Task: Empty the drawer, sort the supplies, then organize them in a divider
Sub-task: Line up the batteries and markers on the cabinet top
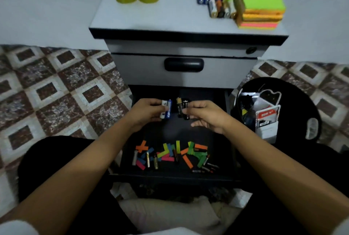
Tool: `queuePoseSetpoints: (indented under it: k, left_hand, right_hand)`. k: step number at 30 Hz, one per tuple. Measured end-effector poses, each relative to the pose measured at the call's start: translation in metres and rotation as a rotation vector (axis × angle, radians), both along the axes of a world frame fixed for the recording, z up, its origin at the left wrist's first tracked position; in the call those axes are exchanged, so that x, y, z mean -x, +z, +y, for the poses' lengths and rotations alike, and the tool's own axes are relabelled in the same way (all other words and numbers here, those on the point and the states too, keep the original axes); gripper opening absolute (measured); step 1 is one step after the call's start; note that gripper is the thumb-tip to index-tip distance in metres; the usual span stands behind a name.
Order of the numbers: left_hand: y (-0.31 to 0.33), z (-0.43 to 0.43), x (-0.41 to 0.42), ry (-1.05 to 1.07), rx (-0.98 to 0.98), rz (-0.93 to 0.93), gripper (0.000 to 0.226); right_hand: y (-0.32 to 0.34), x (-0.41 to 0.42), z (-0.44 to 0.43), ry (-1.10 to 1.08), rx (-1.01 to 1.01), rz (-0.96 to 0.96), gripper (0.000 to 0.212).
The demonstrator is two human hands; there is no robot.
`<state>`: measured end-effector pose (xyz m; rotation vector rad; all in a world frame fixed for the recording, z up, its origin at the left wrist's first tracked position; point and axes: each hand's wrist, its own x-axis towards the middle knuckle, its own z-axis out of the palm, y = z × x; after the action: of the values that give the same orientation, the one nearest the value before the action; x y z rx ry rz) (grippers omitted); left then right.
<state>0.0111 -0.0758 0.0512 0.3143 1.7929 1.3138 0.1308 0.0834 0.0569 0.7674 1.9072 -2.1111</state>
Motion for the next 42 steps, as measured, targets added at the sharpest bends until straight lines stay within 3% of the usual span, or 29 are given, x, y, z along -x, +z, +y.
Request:
queuePoseSetpoints:
  k: [5,11,19,21,23,28,35,42]
  left_hand:
    - [0.064,0.022,0.007,0.012,-0.115,0.076,0.010]
    - [0.135,0.045,0.016,-0.026,-0.232,0.172,0.014]
    - [0.189,0.088,0.037,0.067,-0.131,0.243,0.010]
    - [0.193,0.100,0.043,0.113,-0.089,0.248,0.012]
    - [0.194,0.110,0.050,0.142,-0.036,0.281,0.013]
    - [0.193,0.126,0.065,0.158,0.051,0.405,0.020]
    - [0.184,0.133,0.071,0.151,0.096,0.547,0.026]
    - [0.175,0.135,0.072,0.190,0.096,0.660,0.035]
  right_hand:
    - [0.066,0.011,0.015,-0.086,-0.045,0.144,0.027]
    - [0.143,0.020,0.038,-0.153,-0.284,0.264,0.018]
    - [0.206,0.052,0.060,-0.240,-0.695,0.175,0.007]
    - [0.210,0.065,0.063,-0.224,-0.779,0.148,0.015]
    - [0.207,0.079,0.065,-0.201,-0.871,0.097,0.007]
    - [0.194,0.104,0.072,-0.213,-1.024,0.022,0.025]
    - [0.175,0.117,0.069,-0.200,-1.156,0.021,0.011]
    - [0.166,0.118,0.064,-0.191,-1.283,0.059,0.010]
